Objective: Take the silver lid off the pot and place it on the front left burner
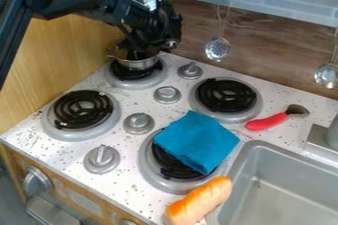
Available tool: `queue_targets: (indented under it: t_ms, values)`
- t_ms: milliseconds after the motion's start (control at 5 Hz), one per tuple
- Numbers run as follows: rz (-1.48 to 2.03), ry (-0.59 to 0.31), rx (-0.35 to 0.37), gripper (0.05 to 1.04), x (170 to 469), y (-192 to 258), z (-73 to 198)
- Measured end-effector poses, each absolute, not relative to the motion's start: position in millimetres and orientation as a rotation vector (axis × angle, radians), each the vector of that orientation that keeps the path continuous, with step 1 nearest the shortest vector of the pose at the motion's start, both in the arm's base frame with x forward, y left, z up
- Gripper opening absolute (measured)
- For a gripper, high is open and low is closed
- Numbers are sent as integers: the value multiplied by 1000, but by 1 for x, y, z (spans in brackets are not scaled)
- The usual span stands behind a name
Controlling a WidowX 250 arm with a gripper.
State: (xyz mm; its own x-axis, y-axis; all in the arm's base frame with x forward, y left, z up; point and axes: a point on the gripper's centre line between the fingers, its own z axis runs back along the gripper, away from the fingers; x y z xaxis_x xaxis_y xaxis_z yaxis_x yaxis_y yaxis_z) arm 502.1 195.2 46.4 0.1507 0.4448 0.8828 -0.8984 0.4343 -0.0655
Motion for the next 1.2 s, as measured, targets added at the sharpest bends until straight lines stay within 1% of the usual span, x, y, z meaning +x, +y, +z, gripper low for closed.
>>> queue_targets:
  t_ms: [400,600,800,1000,1200]
  values:
    - [1007,-1003,546,309,494,197,43]
    - [1032,-1020,514,309,488,194,49]
    - [1043,-1060,488,309,482,192,64]
    - [1032,-1091,477,309,475,189,76]
    - [1016,-1099,470,309,465,185,75]
